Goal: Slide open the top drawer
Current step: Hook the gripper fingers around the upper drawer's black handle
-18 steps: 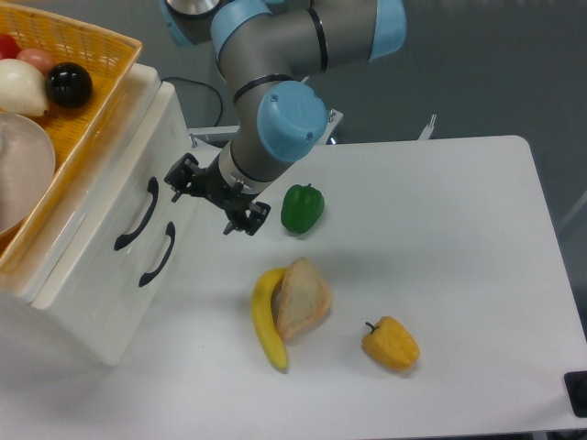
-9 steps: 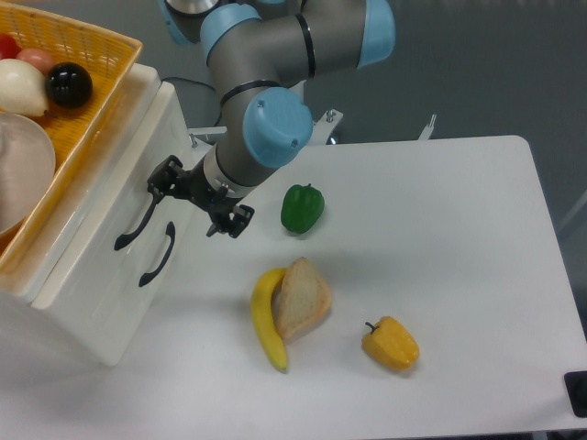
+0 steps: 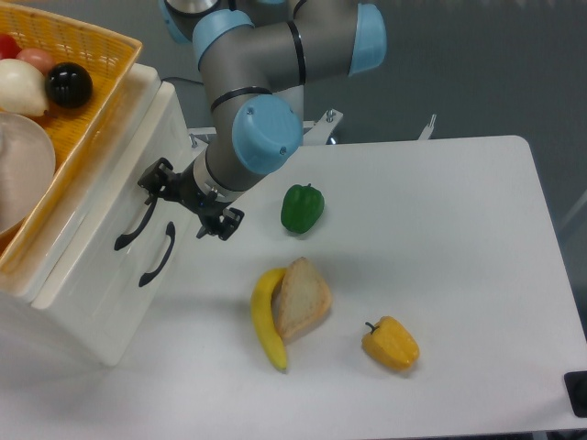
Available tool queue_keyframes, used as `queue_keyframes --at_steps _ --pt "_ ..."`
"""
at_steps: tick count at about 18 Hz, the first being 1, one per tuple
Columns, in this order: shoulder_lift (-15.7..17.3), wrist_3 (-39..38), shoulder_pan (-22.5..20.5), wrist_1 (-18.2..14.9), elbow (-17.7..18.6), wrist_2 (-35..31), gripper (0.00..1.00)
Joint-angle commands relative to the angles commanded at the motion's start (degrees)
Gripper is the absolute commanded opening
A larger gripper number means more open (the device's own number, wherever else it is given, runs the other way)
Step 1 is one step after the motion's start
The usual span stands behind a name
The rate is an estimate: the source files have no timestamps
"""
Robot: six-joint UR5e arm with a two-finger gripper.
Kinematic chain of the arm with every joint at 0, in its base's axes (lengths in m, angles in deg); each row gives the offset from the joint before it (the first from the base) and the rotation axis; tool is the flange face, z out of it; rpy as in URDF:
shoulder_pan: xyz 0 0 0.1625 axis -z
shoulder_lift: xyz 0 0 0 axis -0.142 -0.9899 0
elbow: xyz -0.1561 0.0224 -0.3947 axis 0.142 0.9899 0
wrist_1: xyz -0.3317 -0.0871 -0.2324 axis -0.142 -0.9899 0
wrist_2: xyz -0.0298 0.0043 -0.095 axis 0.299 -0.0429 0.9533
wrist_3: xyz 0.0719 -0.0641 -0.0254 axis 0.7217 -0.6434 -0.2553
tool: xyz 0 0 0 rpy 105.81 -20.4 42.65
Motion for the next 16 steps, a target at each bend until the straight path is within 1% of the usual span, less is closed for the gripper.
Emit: queue_keyframes --at_steps 11,16 --pt "-0.2 0.0 0.3 0.1 0.1 0.0 1.00" --pt "-1.1 -2.5 1.4 3.9 0.6 0.1 1.00"
